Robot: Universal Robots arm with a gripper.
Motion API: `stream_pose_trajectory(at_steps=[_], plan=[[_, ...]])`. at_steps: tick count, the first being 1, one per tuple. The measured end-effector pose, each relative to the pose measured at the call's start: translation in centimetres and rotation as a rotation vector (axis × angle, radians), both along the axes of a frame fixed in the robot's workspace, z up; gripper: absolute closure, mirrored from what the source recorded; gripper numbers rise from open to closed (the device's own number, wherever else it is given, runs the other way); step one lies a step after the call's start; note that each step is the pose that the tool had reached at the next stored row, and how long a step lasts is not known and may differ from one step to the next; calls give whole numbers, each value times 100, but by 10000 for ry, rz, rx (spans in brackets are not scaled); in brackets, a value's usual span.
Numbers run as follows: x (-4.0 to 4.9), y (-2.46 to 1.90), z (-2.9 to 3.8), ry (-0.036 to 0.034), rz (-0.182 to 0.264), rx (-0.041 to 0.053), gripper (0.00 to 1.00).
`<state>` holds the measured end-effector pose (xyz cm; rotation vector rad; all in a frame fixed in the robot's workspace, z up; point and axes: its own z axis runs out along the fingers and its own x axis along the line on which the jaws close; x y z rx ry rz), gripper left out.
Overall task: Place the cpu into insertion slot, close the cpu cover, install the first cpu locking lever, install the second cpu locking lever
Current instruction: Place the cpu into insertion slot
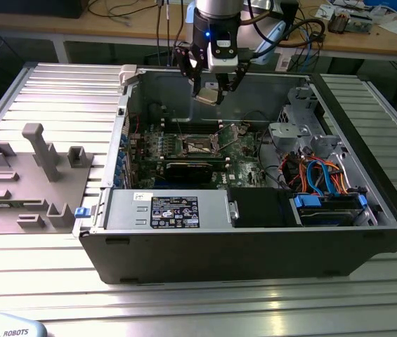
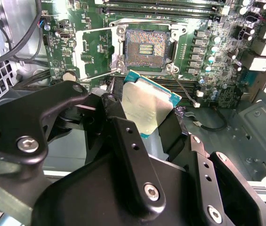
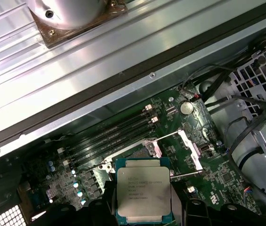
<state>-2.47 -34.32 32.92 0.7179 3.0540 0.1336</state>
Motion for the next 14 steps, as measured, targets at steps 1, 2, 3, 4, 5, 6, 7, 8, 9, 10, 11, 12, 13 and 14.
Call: stream_pose_trajectory(at_steps=[1,2,3,4,5,6,7,8,9,10,11,12,13,14], plan=[[0,0,0,0,-4,0,46],[0,0,0,0,-8,-1,46],[0,0,-1,0,-14,0,46],[0,0,-1,0,-17,0,46],[0,0,-3,0,-36,0,46],[0,0,-4,0,-53,0,46],[0,0,-4,0,-56,0,46],[0,0,-5,0,-59,0,46],[0,0,-5,0,-65,0,46],[0,0,-5,0,-69,0,46],[0,0,-5,0,-73,0,46],[0,0,-6,0,-76,0,46],[0,0,-6,0,-81,0,46],[0,0,-7,0,-85,1,46]])
